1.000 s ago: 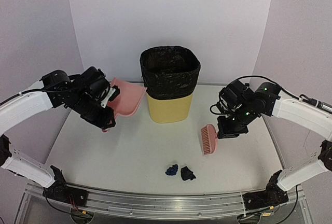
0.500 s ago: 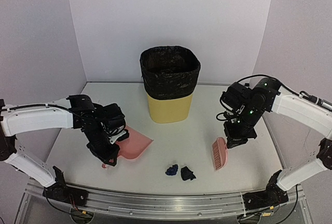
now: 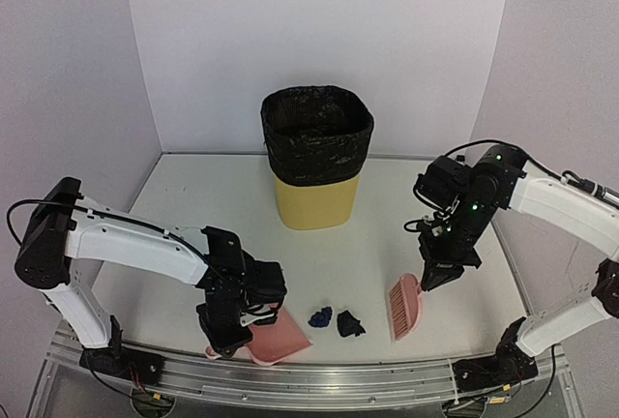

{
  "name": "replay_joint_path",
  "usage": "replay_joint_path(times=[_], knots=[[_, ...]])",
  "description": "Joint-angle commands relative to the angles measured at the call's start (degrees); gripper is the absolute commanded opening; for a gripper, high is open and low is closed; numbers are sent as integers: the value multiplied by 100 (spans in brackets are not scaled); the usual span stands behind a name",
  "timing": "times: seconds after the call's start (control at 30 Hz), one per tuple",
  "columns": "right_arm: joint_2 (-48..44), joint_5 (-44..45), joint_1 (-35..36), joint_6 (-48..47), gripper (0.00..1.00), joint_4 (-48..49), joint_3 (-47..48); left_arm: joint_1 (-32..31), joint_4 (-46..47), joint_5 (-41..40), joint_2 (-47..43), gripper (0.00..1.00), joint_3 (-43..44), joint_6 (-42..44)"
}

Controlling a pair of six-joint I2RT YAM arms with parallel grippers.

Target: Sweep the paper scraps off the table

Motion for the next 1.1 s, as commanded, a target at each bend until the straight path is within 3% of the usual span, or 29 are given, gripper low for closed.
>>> replay_joint_path(times=[0.0, 0.3, 0.7, 1.07], knots=[[42, -407, -10, -16, 0, -437, 81, -144, -279, 133, 74, 0, 309, 255], [750, -312, -9, -375, 0, -44, 204, -212, -317, -162, 533, 0, 437, 129], [1574, -1088, 32, -547, 0, 1149, 516, -217, -233, -371, 647, 0, 627, 4], [2396, -1609, 157, -769, 0, 1602, 1217, -214, -250, -354, 950, 0, 821, 94]])
